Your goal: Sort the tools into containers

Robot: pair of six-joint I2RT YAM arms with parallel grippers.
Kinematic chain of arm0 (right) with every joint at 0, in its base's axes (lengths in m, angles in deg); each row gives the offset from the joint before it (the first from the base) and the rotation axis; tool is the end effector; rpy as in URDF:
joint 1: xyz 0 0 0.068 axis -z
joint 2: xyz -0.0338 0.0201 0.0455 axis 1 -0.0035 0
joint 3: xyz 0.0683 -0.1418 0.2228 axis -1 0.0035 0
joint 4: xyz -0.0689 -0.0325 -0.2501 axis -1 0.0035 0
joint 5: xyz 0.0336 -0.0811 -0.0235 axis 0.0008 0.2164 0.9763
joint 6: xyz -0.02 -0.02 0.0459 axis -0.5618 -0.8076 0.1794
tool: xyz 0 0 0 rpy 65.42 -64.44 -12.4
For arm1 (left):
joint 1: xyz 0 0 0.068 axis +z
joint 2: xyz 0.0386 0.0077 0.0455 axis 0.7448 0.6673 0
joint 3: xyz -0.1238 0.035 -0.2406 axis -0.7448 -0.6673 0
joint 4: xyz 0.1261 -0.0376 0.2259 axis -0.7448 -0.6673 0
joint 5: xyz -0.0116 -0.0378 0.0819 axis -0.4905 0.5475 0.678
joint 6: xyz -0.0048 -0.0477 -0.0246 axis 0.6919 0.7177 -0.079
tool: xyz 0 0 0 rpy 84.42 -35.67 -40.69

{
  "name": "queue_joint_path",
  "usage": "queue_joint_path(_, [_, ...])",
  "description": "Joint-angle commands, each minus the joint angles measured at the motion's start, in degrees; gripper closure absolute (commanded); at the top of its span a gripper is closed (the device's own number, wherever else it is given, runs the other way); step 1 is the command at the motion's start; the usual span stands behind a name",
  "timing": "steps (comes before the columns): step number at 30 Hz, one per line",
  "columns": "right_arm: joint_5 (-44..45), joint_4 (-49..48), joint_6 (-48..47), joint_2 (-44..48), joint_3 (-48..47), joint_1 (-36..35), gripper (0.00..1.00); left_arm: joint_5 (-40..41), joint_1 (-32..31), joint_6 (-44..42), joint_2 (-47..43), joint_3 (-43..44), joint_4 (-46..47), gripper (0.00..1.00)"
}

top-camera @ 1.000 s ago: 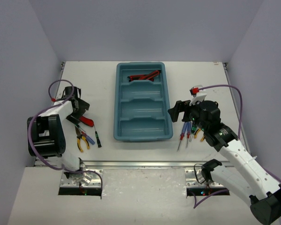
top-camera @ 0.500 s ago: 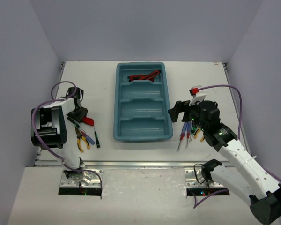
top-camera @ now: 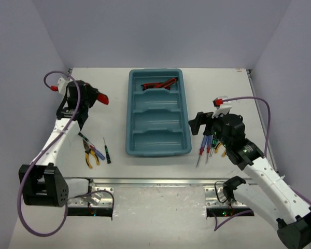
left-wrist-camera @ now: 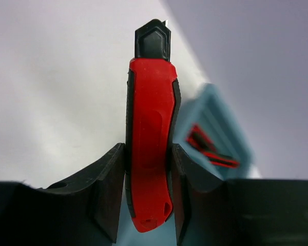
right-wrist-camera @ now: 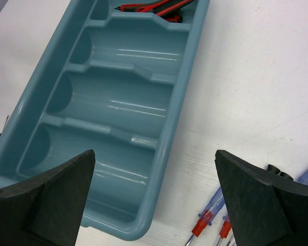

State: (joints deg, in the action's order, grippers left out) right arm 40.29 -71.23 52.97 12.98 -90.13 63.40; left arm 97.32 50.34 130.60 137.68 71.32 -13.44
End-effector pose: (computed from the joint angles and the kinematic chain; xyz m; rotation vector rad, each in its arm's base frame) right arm 0.1692 0.0796 0.2896 0.0095 1.9140 0.4765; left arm 0.2815 0.0191 0.2941 -1.0910 1.8312 -0.2628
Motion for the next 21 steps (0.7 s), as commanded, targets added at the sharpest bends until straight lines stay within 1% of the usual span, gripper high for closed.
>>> queue_joint_path(1, [4.8,-4.1,0.6,2.8,1.1,-0.1,0.01,2.8,-9.9,6.9,2.9,3.3,18.8,0.96])
queue_joint_path(3, [6.9,-4.3,0.6,3.6,1.3,0.0,0.01,5.4,-16.0,11.9,8.6,7.9,21.4,0.96])
queue_joint_path(4, [7.6,-4.3,0.5,3.9,1.4,0.0,0.01,6.2,-17.8,13.5,11.3,10.0,22.1,0.96])
queue_joint_path(5, [8.0,-4.3,0.5,4.2,1.5,-0.1,0.01,7.1,-19.0,14.8,15.1,12.4,22.6,0.96])
queue_joint_path(6, [9.2,-4.3,0.5,5.0,1.8,-0.1,0.01,8.2,-22.0,17.8,20.7,15.8,23.8,0.96])
queue_joint_path(7, [9.8,-4.5,0.6,5.5,1.9,-0.1,0.01,9.7,-23.0,19.0,23.4,20.7,24.1,0.96])
queue_joint_path(9, [11.2,-5.4,0.7,6.1,2.6,-0.1,0.01,11.8,-25.3,22.8,29.9,27.2,24.5,0.96])
queue_joint_path(11, [12.3,-5.8,0.8,6.4,3.3,-0.1,0.01,12.5,-26.6,26.0,35.6,32.6,25.1,0.96])
queue_joint_path(12, [13.1,-6.1,0.8,6.6,3.6,-0.1,0.01,12.8,-27.0,27.6,40.6,37.5,25.1,0.96])
queue_joint_path(13, [13.8,-6.2,0.7,6.6,3.8,-0.1,0.01,12.9,-27.5,28.5,43.1,37.9,25.1,0.94])
queue_joint_path(14, [14.6,-6.3,0.6,6.7,3.9,-0.1,0.01,13.1,-28.0,29.8,44.9,40.8,26.0,0.92])
queue_joint_path(16, [15.4,-6.3,0.6,6.7,4.2,0.0,0.01,12.9,-28.5,32.0,49.5,45.2,26.5,0.92])
queue_joint_path(19, [14.8,-6.3,0.8,7.0,4.3,0.0,0.01,12.9,-28.7,34.0,55.1,49.8,25.7,0.92])
queue_joint_path(21, [14.7,-6.3,0.9,7.3,4.4,-0.1,0.01,13.6,-28.7,34.8,56.7,50.3,26.1,0.92])
